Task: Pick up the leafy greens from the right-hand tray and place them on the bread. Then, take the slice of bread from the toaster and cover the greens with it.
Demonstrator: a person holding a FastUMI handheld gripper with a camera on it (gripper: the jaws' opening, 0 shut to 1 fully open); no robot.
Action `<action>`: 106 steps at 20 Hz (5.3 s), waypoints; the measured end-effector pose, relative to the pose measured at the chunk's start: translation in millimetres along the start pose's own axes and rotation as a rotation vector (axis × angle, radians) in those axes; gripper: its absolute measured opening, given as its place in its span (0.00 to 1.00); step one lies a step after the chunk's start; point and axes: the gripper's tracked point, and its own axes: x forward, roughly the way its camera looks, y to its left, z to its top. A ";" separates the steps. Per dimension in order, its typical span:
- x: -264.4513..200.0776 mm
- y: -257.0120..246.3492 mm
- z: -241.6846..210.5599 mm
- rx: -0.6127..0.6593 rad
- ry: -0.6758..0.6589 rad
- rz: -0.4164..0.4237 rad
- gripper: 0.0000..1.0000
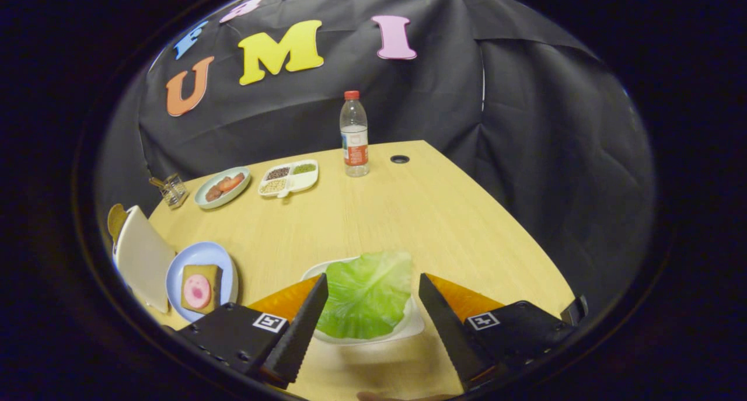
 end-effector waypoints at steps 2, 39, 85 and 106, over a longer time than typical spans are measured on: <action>5.7 3.9 -3.8 -0.035 0.024 -0.015 0.96; -81.3 81.9 21.6 -0.052 -0.034 0.080 0.00; -98.2 275.2 -50.3 -0.157 -0.067 0.205 0.96; -205.8 398.1 29.7 -0.129 -0.237 0.299 0.97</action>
